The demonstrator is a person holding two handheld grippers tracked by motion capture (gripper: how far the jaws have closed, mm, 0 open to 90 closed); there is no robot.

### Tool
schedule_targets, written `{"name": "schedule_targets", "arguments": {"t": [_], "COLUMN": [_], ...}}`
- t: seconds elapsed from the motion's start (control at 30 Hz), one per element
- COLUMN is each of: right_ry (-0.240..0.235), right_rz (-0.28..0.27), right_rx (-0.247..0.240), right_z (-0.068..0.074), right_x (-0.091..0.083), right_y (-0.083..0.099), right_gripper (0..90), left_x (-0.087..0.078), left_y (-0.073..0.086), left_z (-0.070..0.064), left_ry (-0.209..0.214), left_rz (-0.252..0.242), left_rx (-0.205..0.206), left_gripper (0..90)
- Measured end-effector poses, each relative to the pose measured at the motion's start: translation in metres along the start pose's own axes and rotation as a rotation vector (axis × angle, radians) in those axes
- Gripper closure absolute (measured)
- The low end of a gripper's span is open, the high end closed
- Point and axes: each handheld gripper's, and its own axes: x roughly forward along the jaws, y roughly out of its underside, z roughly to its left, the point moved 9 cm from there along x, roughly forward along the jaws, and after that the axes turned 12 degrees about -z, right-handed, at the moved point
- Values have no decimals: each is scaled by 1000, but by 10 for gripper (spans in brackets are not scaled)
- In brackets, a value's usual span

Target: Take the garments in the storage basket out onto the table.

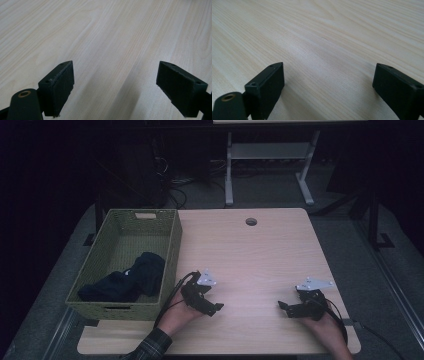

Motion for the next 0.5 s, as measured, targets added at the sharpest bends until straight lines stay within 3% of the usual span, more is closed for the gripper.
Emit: {"name": "schedule_targets", "arguments": {"t": [0.5], "right_ry": [6], "right_rz": [-2], "right_rx": [3], "right_z": [1], "right_x": [1], "right_y": [-1], "right_gripper": [101], "left_x": [-8], "left_y": [-12], "left_z": [0], "left_ry": [19], "left_rz": [-21], "left_rx": [-12], "left_gripper": [152]}}
